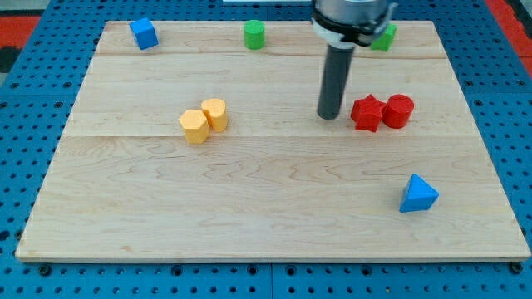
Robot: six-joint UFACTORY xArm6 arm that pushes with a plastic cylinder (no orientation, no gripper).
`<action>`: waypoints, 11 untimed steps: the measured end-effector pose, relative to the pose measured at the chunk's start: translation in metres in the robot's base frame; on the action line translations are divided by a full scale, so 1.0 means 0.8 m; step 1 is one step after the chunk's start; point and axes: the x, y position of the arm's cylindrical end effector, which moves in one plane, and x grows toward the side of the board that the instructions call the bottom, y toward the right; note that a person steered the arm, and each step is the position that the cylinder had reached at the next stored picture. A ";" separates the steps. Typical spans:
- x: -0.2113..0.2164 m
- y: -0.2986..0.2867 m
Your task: Place the green star beside the green circle
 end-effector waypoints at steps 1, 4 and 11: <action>-0.080 0.066; -0.205 0.185; -0.238 -0.208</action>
